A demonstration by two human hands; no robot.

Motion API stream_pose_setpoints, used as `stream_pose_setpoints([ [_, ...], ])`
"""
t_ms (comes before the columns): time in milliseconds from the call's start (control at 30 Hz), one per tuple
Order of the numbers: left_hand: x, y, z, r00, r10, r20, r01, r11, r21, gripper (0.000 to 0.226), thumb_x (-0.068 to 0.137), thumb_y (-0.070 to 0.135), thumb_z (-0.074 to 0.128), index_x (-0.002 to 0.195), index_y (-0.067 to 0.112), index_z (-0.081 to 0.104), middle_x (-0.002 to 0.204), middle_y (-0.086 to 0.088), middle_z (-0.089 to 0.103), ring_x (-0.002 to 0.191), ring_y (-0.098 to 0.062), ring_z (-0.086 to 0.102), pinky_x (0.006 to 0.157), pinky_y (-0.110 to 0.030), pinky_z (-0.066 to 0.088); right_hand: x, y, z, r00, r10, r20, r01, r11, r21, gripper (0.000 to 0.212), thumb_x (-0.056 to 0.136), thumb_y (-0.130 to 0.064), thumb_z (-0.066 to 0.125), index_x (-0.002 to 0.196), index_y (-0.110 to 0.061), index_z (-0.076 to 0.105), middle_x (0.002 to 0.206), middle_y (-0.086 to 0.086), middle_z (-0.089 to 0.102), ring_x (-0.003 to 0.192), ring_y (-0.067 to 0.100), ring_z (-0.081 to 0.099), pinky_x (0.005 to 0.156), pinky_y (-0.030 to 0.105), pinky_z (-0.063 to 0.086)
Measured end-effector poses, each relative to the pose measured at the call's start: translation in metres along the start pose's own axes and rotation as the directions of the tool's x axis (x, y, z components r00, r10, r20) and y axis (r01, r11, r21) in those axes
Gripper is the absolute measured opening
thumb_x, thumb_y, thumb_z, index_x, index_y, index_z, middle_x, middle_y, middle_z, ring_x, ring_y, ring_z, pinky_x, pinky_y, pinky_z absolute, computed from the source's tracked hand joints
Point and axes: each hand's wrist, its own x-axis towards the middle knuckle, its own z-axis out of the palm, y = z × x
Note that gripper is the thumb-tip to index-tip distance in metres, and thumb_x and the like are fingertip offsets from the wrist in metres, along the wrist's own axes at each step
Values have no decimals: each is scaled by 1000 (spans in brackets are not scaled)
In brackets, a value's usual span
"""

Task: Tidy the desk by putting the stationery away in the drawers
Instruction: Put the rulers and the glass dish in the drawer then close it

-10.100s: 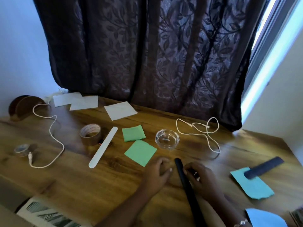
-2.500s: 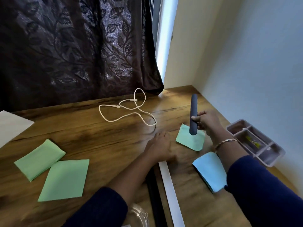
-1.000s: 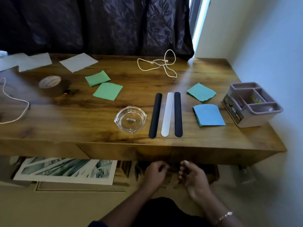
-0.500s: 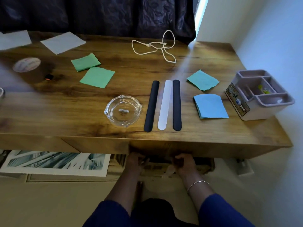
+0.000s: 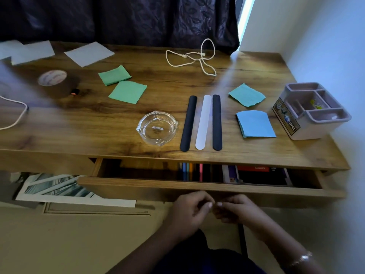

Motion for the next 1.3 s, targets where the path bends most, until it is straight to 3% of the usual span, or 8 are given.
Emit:
stream_pose_setpoints([
  [33, -2, 5, -2, 979, 157, -127, -134, 976, 171, 19, 91, 28, 48, 94, 19, 64, 89, 8, 61, 81, 4, 49, 66, -7, 36, -13, -10, 1, 992, -127, 22, 129, 987, -99, 17, 90, -12, 54, 100, -3, 65, 95, 14, 69, 86, 20, 66, 71, 24, 54],
  [100, 4, 1, -9, 908, 294, -298, -170, 910, 379, 22, 87, 29, 43, 90, 20, 63, 89, 6, 62, 90, -3, 49, 76, -17, 38, -28, -22, 2, 929, -369, -35, 346, 897, -276, 10, 86, -12, 58, 94, -12, 66, 87, 8, 69, 80, 11, 67, 68, 22, 54],
  [200, 14, -3, -18, 945, 146, -294, -14, 912, 411, 26, 91, 30, 41, 95, 18, 64, 94, 4, 63, 96, -13, 55, 82, -26, 38, -24, -29, 3, 759, -632, -157, 416, 656, -630, 12, 85, -15, 62, 92, -24, 64, 86, -6, 64, 83, 3, 62, 73, 20, 54],
  [233, 14, -5, -18, 966, 70, -248, 40, 910, 414, 25, 94, 31, 41, 94, 18, 63, 93, 3, 62, 94, -13, 55, 79, -25, 37, -20, -31, 4, 756, -639, -143, 390, 615, -686, 12, 85, -18, 62, 93, -27, 64, 88, -9, 62, 85, 3, 60, 75, 21, 53],
  [333, 3, -9, -18, 987, -11, -163, 86, 885, 458, 28, 98, 35, 38, 83, 20, 57, 79, 5, 51, 76, -12, 51, 64, -25, 27, -6, -29, 11, 891, -452, -29, 308, 653, -692, 5, 85, -32, 61, 86, -37, 58, 90, -10, 62, 87, 3, 58, 78, 25, 52],
  [400, -7, -10, -21, 993, -15, -116, 66, 891, 449, 29, 98, 36, 39, 88, 20, 61, 79, 7, 51, 74, -9, 48, 63, -24, 26, -3, -24, 15, 918, -396, 19, 277, 608, -744, 5, 84, -37, 62, 82, -35, 58, 90, -8, 62, 86, 4, 58, 78, 26, 52],
  [867, -70, -8, -12, 997, -40, 70, 15, 947, 320, 24, 95, 36, 45, 98, 20, 64, 92, 2, 62, 81, -6, 52, 68, -21, 36, -35, 6, 31, 934, -209, 291, 353, 679, -644, 10, 87, -29, 61, 79, -27, 55, 87, -5, 56, 82, 10, 55, 74, 25, 47],
  [1300, -135, 9, 5, 945, -239, 224, 192, 958, 213, 20, 92, 35, 51, 101, 21, 62, 101, 3, 61, 89, -5, 53, 81, -23, 45, -72, 47, 52, 896, -46, 443, 309, 779, -545, 12, 82, -30, 66, 76, -28, 57, 81, -8, 58, 78, 5, 55, 70, 21, 43],
])
